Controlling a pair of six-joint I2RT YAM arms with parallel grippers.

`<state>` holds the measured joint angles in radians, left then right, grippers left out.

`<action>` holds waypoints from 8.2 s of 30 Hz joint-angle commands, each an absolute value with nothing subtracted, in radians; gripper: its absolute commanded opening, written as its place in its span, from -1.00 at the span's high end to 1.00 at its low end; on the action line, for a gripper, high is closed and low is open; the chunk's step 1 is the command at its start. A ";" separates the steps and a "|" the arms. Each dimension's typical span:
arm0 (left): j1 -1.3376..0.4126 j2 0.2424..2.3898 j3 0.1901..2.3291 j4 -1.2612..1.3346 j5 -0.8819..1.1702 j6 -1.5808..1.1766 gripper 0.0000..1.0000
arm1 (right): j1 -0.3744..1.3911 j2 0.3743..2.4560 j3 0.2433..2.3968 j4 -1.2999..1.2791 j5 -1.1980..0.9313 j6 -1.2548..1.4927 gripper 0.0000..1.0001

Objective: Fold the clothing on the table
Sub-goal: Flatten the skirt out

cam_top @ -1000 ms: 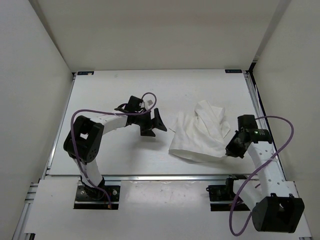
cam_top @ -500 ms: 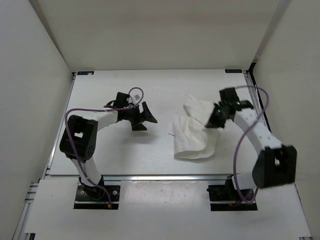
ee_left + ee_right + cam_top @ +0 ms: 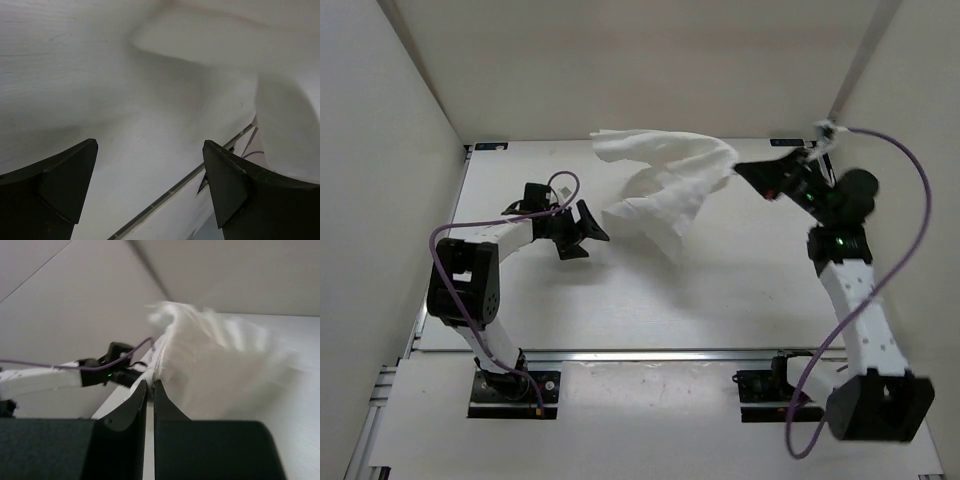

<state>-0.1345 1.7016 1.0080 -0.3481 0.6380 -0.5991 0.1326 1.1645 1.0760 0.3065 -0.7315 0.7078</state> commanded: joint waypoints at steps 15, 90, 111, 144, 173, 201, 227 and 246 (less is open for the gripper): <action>-0.273 1.796 1.078 -0.344 0.666 -0.597 -0.94 | -0.230 0.831 0.462 -0.503 -0.236 0.709 1.00; -0.387 1.674 0.977 -0.173 0.373 -0.732 -0.47 | -0.006 1.287 0.706 -0.443 -0.476 0.425 1.00; -0.520 1.881 1.218 -0.382 0.095 -0.624 -0.08 | 0.044 1.250 0.672 -0.474 -0.446 0.407 0.99; -0.256 1.476 0.868 -0.419 0.123 -0.607 -0.11 | 0.075 1.374 0.689 -0.532 -0.290 0.384 1.00; -0.489 1.768 0.853 0.026 0.370 -0.887 -0.01 | 0.031 1.379 0.681 -0.548 -0.270 0.407 1.00; -0.299 1.312 1.066 -0.287 0.646 -0.586 1.00 | 0.215 0.766 0.758 -0.342 -0.235 0.285 1.00; -0.385 1.155 0.486 -0.022 0.603 -0.827 -0.83 | 0.023 0.974 0.541 -0.546 0.025 0.480 0.99; -0.514 1.276 0.432 -0.026 0.316 -0.847 -0.14 | 0.048 0.962 0.568 -0.537 -0.023 0.539 1.00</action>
<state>-0.5053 1.2457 0.4232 -0.0681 0.4217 -0.8452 0.0467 0.9791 0.5358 -0.5545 -0.0071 0.5209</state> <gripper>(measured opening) 0.561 0.049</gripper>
